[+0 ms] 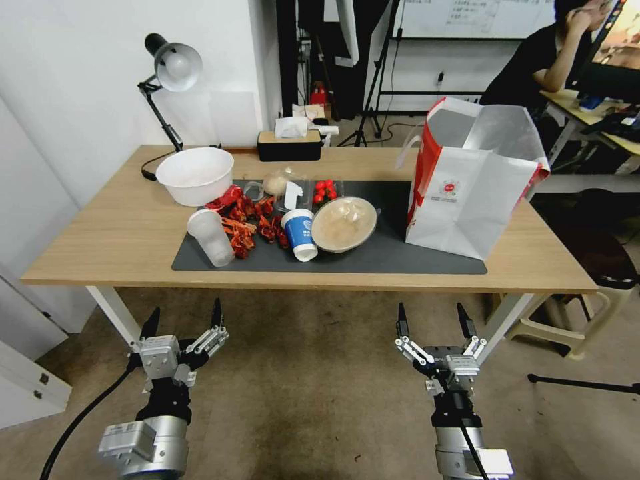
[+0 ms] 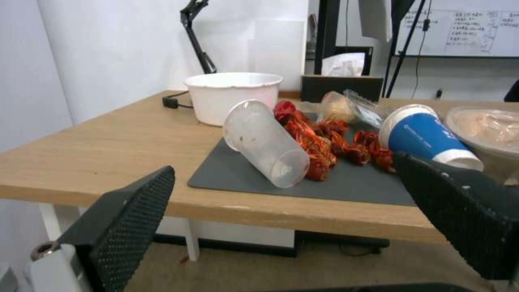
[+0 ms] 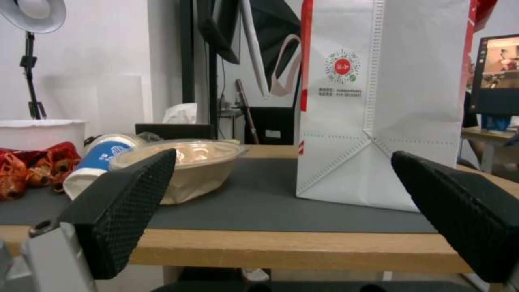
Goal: Pick up the food delivery bag from the floor and place it on the table.
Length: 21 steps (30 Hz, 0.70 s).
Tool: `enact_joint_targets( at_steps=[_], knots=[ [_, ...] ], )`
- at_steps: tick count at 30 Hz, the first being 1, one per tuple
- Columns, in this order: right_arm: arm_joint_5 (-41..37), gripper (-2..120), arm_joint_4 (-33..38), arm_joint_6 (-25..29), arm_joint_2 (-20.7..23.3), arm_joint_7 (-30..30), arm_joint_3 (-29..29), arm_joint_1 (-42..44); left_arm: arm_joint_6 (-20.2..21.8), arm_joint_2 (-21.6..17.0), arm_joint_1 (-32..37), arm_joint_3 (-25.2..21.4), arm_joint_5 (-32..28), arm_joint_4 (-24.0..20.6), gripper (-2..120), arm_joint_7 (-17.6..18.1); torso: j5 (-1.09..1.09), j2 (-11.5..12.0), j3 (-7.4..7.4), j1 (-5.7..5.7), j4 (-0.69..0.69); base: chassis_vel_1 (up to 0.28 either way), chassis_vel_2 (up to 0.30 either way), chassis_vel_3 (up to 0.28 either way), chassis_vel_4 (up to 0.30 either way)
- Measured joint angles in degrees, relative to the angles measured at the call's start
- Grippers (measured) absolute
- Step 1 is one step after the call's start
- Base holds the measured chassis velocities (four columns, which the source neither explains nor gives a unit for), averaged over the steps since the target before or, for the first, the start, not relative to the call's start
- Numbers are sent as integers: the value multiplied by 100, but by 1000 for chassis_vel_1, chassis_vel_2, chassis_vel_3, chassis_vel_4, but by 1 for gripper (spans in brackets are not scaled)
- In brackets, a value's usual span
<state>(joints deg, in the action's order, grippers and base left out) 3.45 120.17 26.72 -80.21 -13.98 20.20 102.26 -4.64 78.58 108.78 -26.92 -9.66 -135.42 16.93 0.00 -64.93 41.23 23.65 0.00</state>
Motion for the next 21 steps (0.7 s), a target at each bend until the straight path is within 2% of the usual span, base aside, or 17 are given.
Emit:
enact_joint_targets(
  at_steps=[21],
  knots=[
    [-2,100,0,0,7,3,5,1,-1,-4,2,2,0,3,100,5,0,0,0,0,0,0,0,0,0]
  ],
)
